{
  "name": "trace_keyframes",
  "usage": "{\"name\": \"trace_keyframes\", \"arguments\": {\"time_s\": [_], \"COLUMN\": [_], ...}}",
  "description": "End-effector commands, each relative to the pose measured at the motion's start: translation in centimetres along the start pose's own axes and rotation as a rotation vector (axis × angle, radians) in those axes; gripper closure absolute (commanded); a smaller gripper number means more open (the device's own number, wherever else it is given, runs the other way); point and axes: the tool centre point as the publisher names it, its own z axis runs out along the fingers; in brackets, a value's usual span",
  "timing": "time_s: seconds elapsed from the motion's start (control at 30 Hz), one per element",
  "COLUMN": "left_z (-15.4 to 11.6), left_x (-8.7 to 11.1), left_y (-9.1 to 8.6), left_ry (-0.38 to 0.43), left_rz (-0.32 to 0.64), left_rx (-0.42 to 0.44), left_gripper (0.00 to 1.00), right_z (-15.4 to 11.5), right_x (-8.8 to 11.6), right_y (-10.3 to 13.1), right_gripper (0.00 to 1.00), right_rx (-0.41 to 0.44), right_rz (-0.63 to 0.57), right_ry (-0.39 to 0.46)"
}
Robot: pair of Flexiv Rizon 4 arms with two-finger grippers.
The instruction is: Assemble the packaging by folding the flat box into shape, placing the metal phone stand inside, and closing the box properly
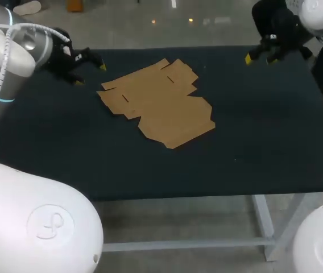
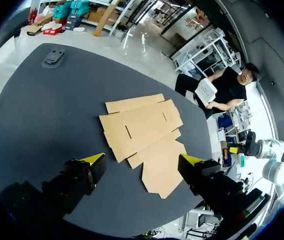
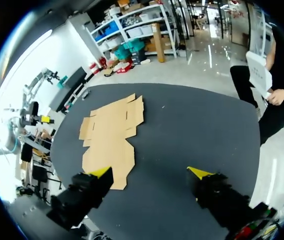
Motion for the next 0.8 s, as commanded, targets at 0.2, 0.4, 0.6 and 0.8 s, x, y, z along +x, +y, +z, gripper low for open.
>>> {"name": "trace_keyframes", "arguments": {"time_s": [0.2, 0.4, 0.6, 0.8], "left_z": [0.1, 1.3, 2.1, 2.1], "left_x": [-1.1, -2.0, -2.3, -2.3], "left_y": [0.1, 0.3, 1.1, 1.1], "left_ry": [0.038, 0.03, -0.049, -0.049], "left_rz": [-0.178, -0.282, -0.351, -0.351], "left_rx": [-0.163, -0.252, -0.3, -0.3], "left_gripper": [0.0, 0.0, 0.0, 0.0], "right_z": [0.6, 0.5, 1.2, 1.2], "right_x": [-1.6, -1.6, -1.8, -1.8], "right_y": [-0.1, -1.1, -1.7, -1.7], "right_gripper": [0.0, 0.0, 0.0, 0.0], "right_rx": [0.154, 0.213, 0.296, 0.296], "right_rz": [0.205, 0.298, 0.368, 0.368], "right_ry": [0.034, 0.03, 0.032, 0.032]}}
